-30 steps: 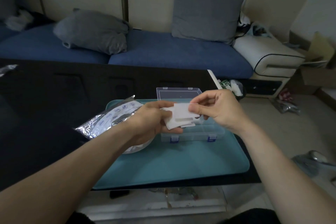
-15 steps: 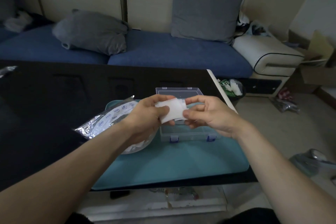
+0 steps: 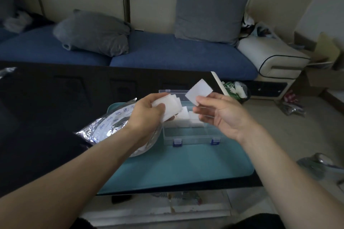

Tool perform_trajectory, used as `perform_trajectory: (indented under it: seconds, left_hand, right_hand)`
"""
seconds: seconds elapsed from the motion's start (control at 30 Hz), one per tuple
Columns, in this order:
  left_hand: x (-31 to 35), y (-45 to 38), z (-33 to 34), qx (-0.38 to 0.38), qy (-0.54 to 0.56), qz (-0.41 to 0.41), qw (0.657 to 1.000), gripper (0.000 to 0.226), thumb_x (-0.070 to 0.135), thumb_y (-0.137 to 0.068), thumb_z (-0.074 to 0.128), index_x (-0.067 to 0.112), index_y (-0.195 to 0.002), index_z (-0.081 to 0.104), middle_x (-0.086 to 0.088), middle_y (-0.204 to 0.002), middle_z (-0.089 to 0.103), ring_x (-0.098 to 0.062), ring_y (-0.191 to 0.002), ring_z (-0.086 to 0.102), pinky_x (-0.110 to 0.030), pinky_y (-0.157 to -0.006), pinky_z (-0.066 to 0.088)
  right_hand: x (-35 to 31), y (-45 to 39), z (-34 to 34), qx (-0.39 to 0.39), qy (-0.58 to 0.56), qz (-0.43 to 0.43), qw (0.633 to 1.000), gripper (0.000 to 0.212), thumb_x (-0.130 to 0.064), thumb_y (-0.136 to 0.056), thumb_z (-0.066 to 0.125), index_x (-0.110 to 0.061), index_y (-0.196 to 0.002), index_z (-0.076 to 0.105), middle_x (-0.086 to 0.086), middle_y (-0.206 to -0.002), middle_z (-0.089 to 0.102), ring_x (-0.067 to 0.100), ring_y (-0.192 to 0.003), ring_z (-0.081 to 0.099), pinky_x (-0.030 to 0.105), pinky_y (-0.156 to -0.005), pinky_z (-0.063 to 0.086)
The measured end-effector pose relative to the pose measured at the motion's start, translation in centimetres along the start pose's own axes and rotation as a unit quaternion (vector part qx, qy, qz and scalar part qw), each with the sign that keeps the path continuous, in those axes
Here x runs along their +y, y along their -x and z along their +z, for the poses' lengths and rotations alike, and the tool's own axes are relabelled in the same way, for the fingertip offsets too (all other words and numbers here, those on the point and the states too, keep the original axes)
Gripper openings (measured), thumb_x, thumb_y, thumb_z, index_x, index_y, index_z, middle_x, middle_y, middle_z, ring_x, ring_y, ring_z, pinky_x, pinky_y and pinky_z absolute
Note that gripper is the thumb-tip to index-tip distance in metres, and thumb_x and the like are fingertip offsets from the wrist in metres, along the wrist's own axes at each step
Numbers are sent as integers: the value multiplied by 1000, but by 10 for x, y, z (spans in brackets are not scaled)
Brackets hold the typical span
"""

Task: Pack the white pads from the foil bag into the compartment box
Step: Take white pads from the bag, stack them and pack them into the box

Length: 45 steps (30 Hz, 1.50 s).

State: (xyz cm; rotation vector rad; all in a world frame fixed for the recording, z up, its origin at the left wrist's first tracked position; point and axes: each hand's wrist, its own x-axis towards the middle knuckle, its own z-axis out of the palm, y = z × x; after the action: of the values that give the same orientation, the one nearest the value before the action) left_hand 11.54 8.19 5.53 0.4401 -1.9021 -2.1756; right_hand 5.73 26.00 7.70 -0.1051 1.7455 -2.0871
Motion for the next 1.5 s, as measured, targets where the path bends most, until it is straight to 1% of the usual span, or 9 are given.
perform_trajectory:
  seconds: [0.23,0.37,0.47,0.63,0.73,1.0,1.3,1.4,1.5]
  left_hand:
    - [3,4,10,17,47,14,999,38,-9,-95,41,11,-113,67,-12,-102,71,-24,-92,68,-36,-83,56]
    - [6,9,10,-27,-4,62,998,26,-1,-100,47,16,-117,59,4,-98,65,7,-80,66,-10,-73,51]
    - [0,7,8,-12,-3,39,999,33,-2,-93,58,16,-121,59,-13,-111,68,-20,-96,70,-35,-85,59]
    - [1,10,7,-20,21,28,999,31,-5,-96,53,11,-123,56,-9,-107,65,-20,-86,71,-35,-69,62]
    - [2,6,1,-65,-34,7,997,22,-5,-95,57,3,-114,63,-18,-103,69,-27,-83,73,-39,-72,63]
    - [4,7,-17,-345,-48,-147,926,30,17,-88,71,6,-114,64,-22,-106,70,-38,-96,69,-45,-89,58]
    - [-13,4,4,-293,60,-169,939,15,11,-84,66,6,-96,58,-12,-83,59,-19,-70,62,-32,-71,54]
    - [-16,2,8,-270,98,-174,942,28,12,-79,68,6,-104,59,-14,-88,53,-19,-71,60,-31,-67,49]
    - [-14,4,9,-285,114,-186,933,9,10,-92,59,8,-100,62,-13,-87,62,-18,-71,65,-28,-65,52]
  right_hand:
    - [23,2,36,-26,81,75,994,10,-22,-87,76,-13,-90,73,1,-83,77,8,-63,68,20,-56,50]
    - [28,-1,37,0,122,72,990,18,-28,-83,81,-13,-89,73,-2,-74,74,6,-54,60,23,-56,45]
    - [30,-4,33,46,217,9,975,32,-37,-73,88,-16,-82,64,-1,-69,67,10,-55,57,29,-59,45]
    - [25,-7,26,33,292,-94,951,49,-26,-72,91,-17,-111,62,1,-97,68,19,-84,69,27,-59,56]
    - [23,-10,16,1,301,-127,945,19,-8,-84,80,-16,-97,70,3,-89,73,19,-71,70,35,-60,58]
    - [14,-8,-4,-157,300,-126,932,15,-6,-85,76,-19,-92,73,-9,-73,72,4,-65,61,23,-58,45]
    - [12,-3,1,-199,421,-144,873,94,-7,-73,82,-35,-150,35,-13,-142,51,2,-133,45,20,-100,45]
    - [18,1,10,-193,486,-144,840,110,-22,-65,94,-37,-153,30,-13,-145,47,2,-131,47,19,-108,41]
    - [24,-1,21,-149,490,-187,838,89,-24,-59,97,-31,-136,52,-12,-119,64,6,-105,63,27,-92,53]
